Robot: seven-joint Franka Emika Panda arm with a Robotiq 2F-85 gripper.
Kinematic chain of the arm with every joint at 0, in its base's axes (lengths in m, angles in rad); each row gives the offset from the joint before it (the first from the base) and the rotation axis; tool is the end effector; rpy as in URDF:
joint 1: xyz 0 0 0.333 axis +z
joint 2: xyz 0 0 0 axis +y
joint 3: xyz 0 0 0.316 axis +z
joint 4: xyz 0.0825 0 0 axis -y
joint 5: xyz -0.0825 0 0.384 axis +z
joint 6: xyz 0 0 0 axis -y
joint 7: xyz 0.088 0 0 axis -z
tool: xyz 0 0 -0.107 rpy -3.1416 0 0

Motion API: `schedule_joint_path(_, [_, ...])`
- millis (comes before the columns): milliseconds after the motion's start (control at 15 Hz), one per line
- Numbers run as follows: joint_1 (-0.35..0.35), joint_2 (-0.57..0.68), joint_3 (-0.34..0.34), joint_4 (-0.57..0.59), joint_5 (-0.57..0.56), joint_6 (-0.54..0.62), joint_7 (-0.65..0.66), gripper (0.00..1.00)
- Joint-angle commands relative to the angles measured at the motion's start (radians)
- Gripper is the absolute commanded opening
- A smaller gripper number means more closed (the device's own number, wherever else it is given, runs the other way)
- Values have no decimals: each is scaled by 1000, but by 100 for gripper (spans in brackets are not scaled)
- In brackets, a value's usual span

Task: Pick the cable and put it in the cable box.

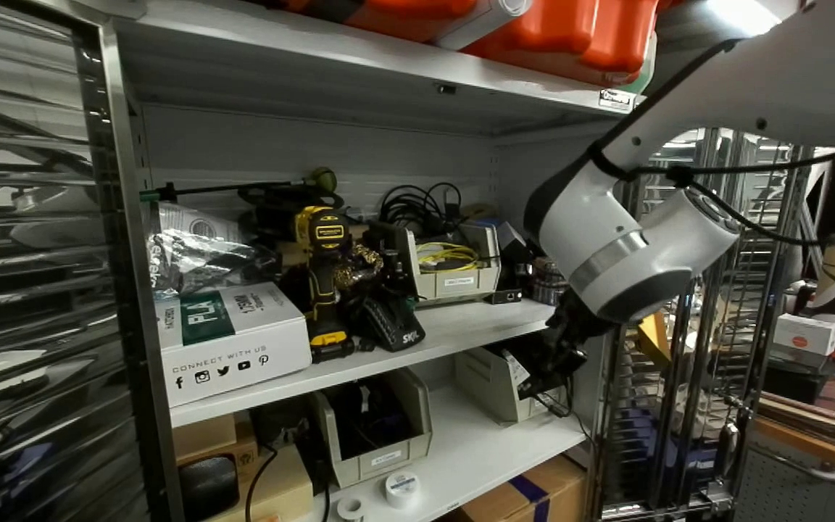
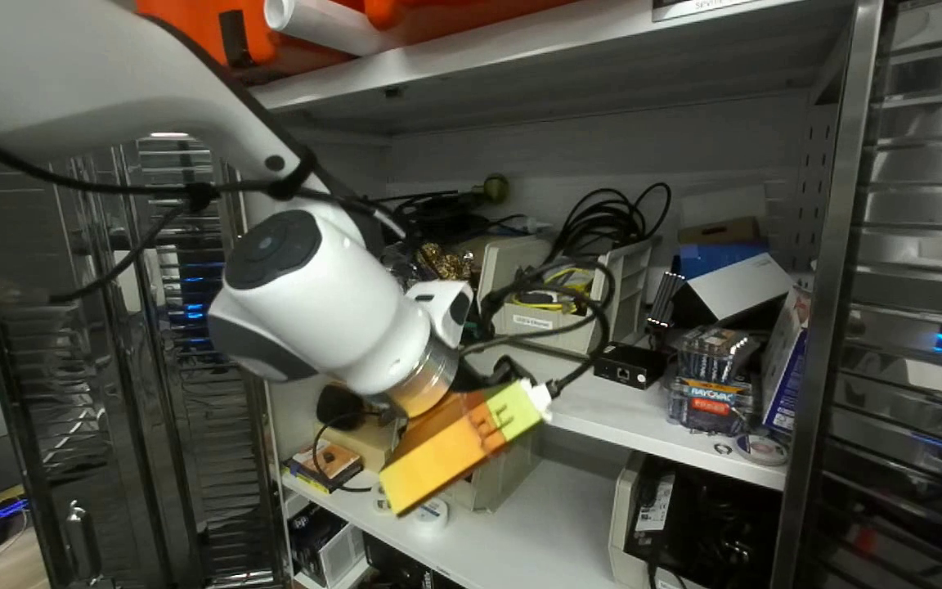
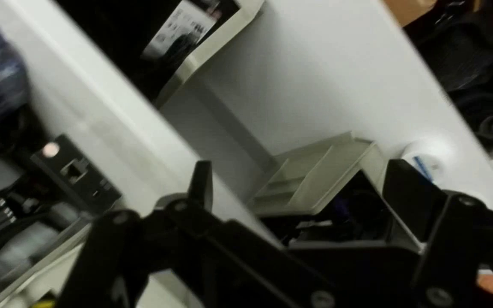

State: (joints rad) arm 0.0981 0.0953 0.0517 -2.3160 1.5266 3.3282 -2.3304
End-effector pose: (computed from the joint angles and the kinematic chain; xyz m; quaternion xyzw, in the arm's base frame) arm 0.5029 -0.0317 0.3452 0.8409 0.3958 0.3131 0.1956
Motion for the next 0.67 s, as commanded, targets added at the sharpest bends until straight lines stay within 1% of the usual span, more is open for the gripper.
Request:
schedule_joint_path(0, [-14,-51,-7,-226,-196,-36,218,100])
schedule_joint_path(67, [3,-35,-37,-236,-127,-65,150,100])
schedule_joint_path(200, [3,-27,-61,-310,-219,-137,264,100])
schedule_joint_path(267, [-31,-21,-43,-343,-304,-170,356,100])
schedule_joint_path(333, [-38,-14,-53,-364,-359,-198,416,100])
schedule_joint_path(467, [-63,-21,-70,-399,-491,-270,577,100])
schedule_joint_path(533, [-47,14,-58,-349,-394,-226,459,100])
schedule_joint_path(600, [-57,14,-63,-364,-442,-247,516,100])
